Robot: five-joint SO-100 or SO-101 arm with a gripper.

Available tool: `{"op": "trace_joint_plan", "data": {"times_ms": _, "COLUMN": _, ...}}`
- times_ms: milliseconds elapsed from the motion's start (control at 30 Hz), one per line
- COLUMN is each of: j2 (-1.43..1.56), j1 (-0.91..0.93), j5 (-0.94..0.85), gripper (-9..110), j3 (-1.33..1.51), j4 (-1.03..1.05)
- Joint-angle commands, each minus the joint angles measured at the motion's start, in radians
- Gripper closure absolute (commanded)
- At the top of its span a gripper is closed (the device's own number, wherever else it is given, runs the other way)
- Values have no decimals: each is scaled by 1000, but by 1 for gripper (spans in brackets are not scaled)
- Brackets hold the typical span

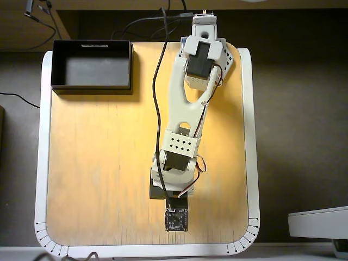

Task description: Grasp a lego block and put it in the bin.

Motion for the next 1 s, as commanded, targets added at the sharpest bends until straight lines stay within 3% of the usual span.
{"op": "trace_joint_plan", "data": {"times_ms": 0, "j2": 81, "j1": 23, "j5": 15, "gripper": 101, "j3": -118, "j4": 8}}
{"op": "trace_joint_plan", "data": {"times_ms": 533, "j2": 555, "j1": 173, "j5": 40, "gripper": 101, "j3": -118, "j4": 380}}
{"op": "trace_joint_plan", "data": {"times_ms": 767, "j2": 767, "j1": 394, "j5": 126, "gripper": 101, "j3": -118, "j4": 574}}
{"op": "trace_joint_plan", "data": {"times_ms": 967, "j2": 879, "j1": 629, "j5": 127, "gripper": 101, "j3": -118, "j4": 600}}
